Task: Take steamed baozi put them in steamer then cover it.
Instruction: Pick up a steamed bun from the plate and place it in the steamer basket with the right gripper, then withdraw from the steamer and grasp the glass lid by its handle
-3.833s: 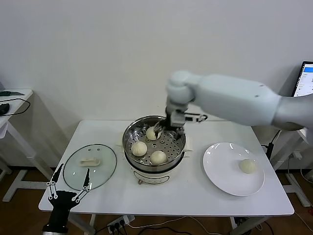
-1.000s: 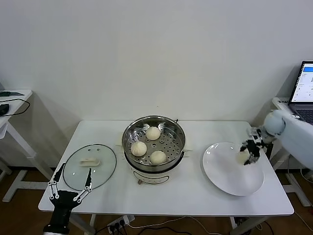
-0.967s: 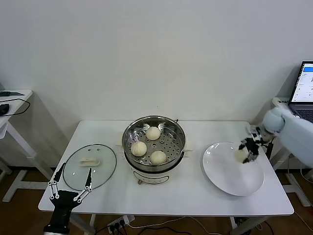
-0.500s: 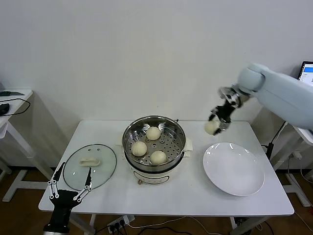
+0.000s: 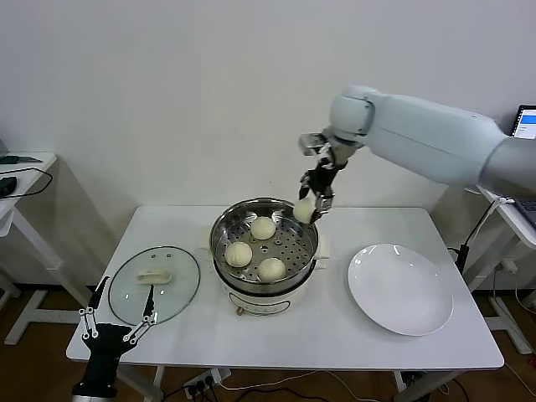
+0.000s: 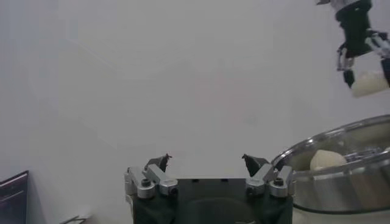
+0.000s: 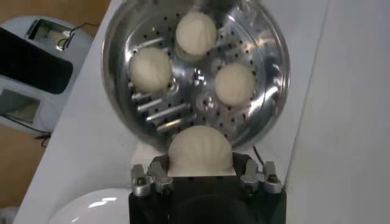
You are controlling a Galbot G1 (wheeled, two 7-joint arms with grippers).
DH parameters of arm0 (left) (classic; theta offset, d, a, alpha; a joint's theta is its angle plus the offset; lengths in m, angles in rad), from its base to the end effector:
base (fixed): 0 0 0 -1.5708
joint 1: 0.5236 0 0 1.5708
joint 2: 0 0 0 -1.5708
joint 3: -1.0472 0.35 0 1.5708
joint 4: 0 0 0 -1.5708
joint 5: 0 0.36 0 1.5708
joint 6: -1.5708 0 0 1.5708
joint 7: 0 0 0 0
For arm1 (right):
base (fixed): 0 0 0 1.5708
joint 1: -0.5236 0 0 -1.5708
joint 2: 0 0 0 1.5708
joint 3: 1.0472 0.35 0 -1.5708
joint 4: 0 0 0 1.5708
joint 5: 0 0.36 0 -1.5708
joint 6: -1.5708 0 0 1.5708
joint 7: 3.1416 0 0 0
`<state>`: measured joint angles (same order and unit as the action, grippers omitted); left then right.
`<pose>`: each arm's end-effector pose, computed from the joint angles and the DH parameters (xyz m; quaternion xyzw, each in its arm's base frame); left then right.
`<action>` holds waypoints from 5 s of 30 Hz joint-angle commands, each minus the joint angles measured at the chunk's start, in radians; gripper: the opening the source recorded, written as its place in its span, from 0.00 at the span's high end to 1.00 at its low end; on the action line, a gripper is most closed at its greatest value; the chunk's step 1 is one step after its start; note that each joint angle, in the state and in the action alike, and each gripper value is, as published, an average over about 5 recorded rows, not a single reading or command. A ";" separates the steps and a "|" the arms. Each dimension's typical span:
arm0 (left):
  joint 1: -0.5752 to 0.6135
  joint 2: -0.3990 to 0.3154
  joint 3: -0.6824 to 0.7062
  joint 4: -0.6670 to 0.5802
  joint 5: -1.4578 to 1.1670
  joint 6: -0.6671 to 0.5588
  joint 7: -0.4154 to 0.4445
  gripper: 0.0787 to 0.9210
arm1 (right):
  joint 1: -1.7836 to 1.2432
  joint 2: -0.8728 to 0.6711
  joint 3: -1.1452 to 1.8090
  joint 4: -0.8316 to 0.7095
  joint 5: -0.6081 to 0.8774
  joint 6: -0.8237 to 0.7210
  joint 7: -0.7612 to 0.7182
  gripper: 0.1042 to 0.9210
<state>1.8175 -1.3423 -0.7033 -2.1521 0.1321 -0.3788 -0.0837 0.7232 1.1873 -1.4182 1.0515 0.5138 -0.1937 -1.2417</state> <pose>0.1176 0.0869 -0.3039 0.0055 0.9736 0.1996 0.1105 0.6098 0.0723 0.0078 0.6028 -0.4683 0.5580 0.3254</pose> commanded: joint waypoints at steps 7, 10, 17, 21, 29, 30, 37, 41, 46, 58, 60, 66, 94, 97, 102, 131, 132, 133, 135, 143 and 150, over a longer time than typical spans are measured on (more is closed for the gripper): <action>-0.006 -0.003 -0.009 -0.002 -0.011 0.003 -0.001 0.12 | -0.059 0.122 -0.079 -0.008 -0.010 -0.039 0.069 0.30; -0.006 -0.003 -0.013 0.000 -0.012 0.002 -0.001 0.12 | -0.076 0.123 -0.079 -0.017 -0.019 -0.038 0.072 0.31; -0.007 -0.004 -0.016 0.000 -0.012 0.003 -0.001 0.12 | -0.105 0.127 -0.075 -0.030 -0.045 -0.034 0.071 0.31; -0.006 -0.005 -0.020 -0.001 -0.012 0.001 -0.001 0.12 | -0.115 0.129 -0.077 -0.033 -0.059 -0.032 0.071 0.31; -0.007 -0.009 -0.016 0.002 -0.012 0.001 -0.002 0.12 | -0.136 0.129 -0.076 -0.038 -0.078 -0.032 0.075 0.31; -0.008 -0.009 -0.016 0.001 -0.012 0.001 -0.002 0.12 | -0.136 0.129 -0.076 -0.040 -0.080 -0.032 0.075 0.30; -0.013 -0.009 -0.019 0.003 -0.013 0.002 -0.004 0.12 | -0.145 0.125 -0.075 -0.051 -0.096 -0.031 0.072 0.29; -0.018 -0.008 -0.025 0.003 -0.015 0.003 -0.004 0.12 | -0.152 0.125 -0.068 -0.051 -0.095 -0.032 0.084 0.24; -0.019 -0.007 -0.030 0.004 -0.016 0.003 -0.006 0.12 | -0.145 0.117 -0.061 -0.041 -0.105 -0.032 0.079 0.14; -0.031 -0.004 -0.024 0.007 -0.006 0.010 -0.010 0.12 | -0.079 -0.045 0.127 0.149 -0.109 0.024 0.105 0.12; -0.034 -0.002 -0.025 0.003 0.010 0.015 -0.013 0.12 | -0.082 -0.098 0.184 0.210 -0.103 0.064 0.189 0.12; -0.053 0.014 -0.020 -0.002 0.109 0.047 -0.041 0.12 | -0.156 -0.280 0.256 0.424 0.048 0.149 0.897 0.12; -0.214 0.118 0.042 0.158 0.472 0.259 -0.160 0.12 | -1.852 -0.229 1.817 0.495 -0.049 0.568 1.421 0.12; -0.227 0.134 0.045 0.242 0.564 0.256 -0.161 0.12 | -1.926 -0.139 1.875 0.496 -0.071 0.594 1.397 0.12; -0.258 0.150 0.062 0.386 0.752 0.220 -0.193 0.12 | -1.997 -0.055 1.908 0.505 -0.103 0.631 1.375 0.12; -0.540 0.138 0.135 0.750 1.089 0.228 -0.290 0.12 | -2.054 0.027 1.918 0.545 -0.153 0.609 1.346 0.12; -0.548 0.138 0.137 0.756 1.094 0.230 -0.292 0.12 | -2.053 0.028 1.917 0.544 -0.154 0.607 1.345 0.12; -0.555 0.138 0.138 0.761 1.099 0.234 -0.292 0.12 | -2.053 0.029 1.918 0.543 -0.156 0.605 1.344 0.12; -0.567 0.139 0.142 0.771 1.105 0.242 -0.291 0.12 | -2.053 0.031 1.918 0.542 -0.158 0.604 1.343 0.12; -0.606 0.142 0.156 0.814 1.104 0.254 -0.286 0.12 | -2.057 0.034 1.925 0.543 -0.160 0.605 1.342 0.12; -0.639 0.140 0.165 0.851 1.100 0.264 -0.282 0.12 | -2.061 0.038 1.930 0.544 -0.166 0.608 1.341 0.12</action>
<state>1.2259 -1.2036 -0.5447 -1.3527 1.2141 -0.1246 -0.3645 -1.3329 1.2207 0.5074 1.5948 0.3514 0.4135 0.1009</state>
